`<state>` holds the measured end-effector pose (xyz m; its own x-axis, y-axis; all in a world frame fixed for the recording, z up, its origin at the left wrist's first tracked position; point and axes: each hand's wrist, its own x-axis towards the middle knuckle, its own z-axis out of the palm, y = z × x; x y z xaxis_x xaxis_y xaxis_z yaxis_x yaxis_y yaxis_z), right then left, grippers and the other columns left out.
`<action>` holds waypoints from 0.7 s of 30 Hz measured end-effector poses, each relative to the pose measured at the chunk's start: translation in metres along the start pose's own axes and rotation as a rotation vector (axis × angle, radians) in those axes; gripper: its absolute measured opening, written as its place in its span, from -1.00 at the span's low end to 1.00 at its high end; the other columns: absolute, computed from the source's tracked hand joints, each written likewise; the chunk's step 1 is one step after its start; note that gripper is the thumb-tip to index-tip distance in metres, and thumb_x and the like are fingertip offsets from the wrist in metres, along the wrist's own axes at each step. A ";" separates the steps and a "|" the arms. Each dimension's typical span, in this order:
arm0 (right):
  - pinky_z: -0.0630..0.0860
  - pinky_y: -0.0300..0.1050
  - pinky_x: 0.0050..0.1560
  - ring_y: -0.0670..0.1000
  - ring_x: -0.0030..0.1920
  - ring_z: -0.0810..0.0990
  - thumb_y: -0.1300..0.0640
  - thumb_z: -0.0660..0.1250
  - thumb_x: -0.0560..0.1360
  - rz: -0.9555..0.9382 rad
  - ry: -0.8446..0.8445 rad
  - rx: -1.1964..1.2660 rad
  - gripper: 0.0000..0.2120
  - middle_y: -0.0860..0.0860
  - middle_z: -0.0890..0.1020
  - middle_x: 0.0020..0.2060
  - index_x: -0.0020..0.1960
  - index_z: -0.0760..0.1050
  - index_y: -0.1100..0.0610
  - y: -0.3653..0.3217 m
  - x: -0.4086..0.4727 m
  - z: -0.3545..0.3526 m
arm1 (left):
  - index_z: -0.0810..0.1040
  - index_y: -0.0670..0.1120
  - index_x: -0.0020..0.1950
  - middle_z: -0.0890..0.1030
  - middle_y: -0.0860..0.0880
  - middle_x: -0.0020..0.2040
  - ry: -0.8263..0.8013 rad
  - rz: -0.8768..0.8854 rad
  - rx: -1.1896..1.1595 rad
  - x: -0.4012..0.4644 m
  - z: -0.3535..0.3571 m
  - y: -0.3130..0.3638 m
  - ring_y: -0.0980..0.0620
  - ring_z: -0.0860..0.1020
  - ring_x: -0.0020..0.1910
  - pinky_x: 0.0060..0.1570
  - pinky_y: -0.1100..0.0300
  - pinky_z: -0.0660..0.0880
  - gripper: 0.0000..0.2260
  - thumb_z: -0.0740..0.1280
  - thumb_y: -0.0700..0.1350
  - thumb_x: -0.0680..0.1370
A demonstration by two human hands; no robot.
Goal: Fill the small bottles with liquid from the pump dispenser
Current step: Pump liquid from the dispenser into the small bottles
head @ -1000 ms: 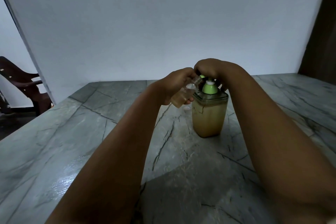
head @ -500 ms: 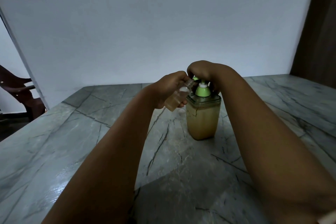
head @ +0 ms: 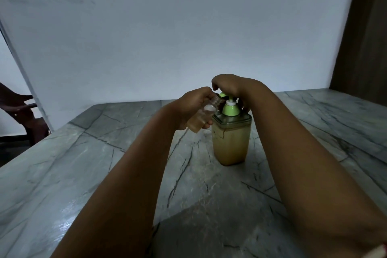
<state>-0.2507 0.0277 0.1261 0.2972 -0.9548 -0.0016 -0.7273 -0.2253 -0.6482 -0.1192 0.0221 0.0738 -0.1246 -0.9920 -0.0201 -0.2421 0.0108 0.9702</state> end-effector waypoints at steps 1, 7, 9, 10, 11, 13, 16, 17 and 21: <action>0.32 -0.12 -0.20 0.04 -0.41 0.27 0.22 0.02 0.58 -0.001 -0.001 -0.038 -0.82 0.11 0.32 -0.37 -0.17 0.27 0.23 0.000 0.001 0.001 | 0.51 -0.23 0.05 0.55 -0.09 -0.42 0.001 -0.002 0.001 -0.001 0.000 0.000 -0.04 0.51 -0.45 -0.46 0.23 0.46 -0.71 0.14 -0.03 0.57; 0.28 -0.20 -0.36 0.04 -0.43 0.30 0.28 0.02 0.57 -0.012 -0.013 -0.160 -0.75 0.14 0.41 -0.36 -0.25 0.34 0.25 0.001 0.008 0.006 | 0.51 -0.22 -0.01 0.54 -0.09 -0.41 0.024 -0.004 0.003 -0.002 0.001 -0.001 -0.04 0.52 -0.45 -0.45 0.23 0.47 -0.72 0.14 -0.03 0.57; 0.26 -0.19 -0.34 0.04 -0.43 0.25 0.29 0.00 0.57 0.003 0.010 -0.110 -0.75 0.12 0.34 -0.38 -0.28 0.26 0.23 0.000 0.005 0.006 | 0.51 -0.22 0.04 0.55 -0.10 -0.41 0.024 0.001 0.002 -0.001 0.001 0.000 -0.04 0.52 -0.45 -0.45 0.22 0.47 -0.71 0.14 -0.03 0.56; 0.29 -0.17 -0.27 0.03 -0.42 0.24 0.28 -0.01 0.58 0.000 0.020 -0.072 -0.77 0.11 0.31 -0.38 -0.24 0.24 0.23 0.000 0.004 0.005 | 0.52 -0.22 0.07 0.55 -0.09 -0.41 0.016 0.006 0.001 -0.001 0.001 0.000 -0.04 0.52 -0.45 -0.45 0.23 0.47 -0.71 0.14 -0.04 0.57; 0.32 -0.12 -0.18 0.04 -0.40 0.24 0.26 0.00 0.59 0.005 0.029 -0.027 -0.82 0.11 0.29 -0.36 -0.18 0.23 0.23 0.000 0.002 0.003 | 0.52 -0.21 0.08 0.55 -0.08 -0.42 0.007 0.012 -0.003 -0.002 0.001 0.000 -0.03 0.52 -0.46 -0.45 0.23 0.47 -0.71 0.13 -0.04 0.57; 0.29 -0.05 -0.08 0.04 -0.38 0.25 0.24 0.01 0.61 0.010 0.055 0.031 -0.84 0.10 0.28 -0.34 -0.14 0.23 0.23 -0.001 -0.001 0.000 | 0.52 -0.20 0.09 0.55 -0.07 -0.41 -0.008 0.019 -0.009 -0.002 0.001 0.000 -0.03 0.51 -0.46 -0.46 0.25 0.46 -0.71 0.12 -0.05 0.58; 0.24 -0.09 -0.09 0.06 -0.34 0.26 0.32 0.00 0.60 0.049 0.072 0.098 -0.78 0.08 0.24 -0.38 -0.22 0.22 0.24 -0.003 0.004 0.004 | 0.52 -0.19 0.07 0.54 -0.07 -0.42 -0.008 0.011 -0.006 -0.002 0.000 0.000 -0.03 0.51 -0.45 -0.46 0.25 0.46 -0.72 0.12 -0.04 0.58; 0.29 -0.08 -0.11 0.09 -0.32 0.30 0.32 0.00 0.59 0.061 0.075 0.097 -0.77 0.09 0.27 -0.39 -0.24 0.25 0.23 -0.003 0.005 0.005 | 0.52 -0.20 0.07 0.55 -0.07 -0.42 -0.005 0.008 -0.005 -0.001 0.000 0.000 -0.03 0.51 -0.45 -0.45 0.25 0.47 -0.72 0.13 -0.04 0.57; 0.34 -0.15 -0.30 0.08 -0.40 0.32 0.26 0.04 0.55 0.041 0.038 -0.063 -0.73 0.13 0.38 -0.38 -0.31 0.30 0.21 0.001 0.006 0.006 | 0.51 -0.23 0.07 0.55 -0.10 -0.38 0.022 -0.002 0.001 0.000 0.000 -0.001 -0.04 0.53 -0.45 -0.45 0.22 0.47 -0.70 0.16 -0.03 0.56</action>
<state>-0.2456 0.0229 0.1211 0.2439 -0.9698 0.0023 -0.7764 -0.1967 -0.5987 -0.1188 0.0224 0.0729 -0.1030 -0.9945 -0.0169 -0.2434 0.0088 0.9699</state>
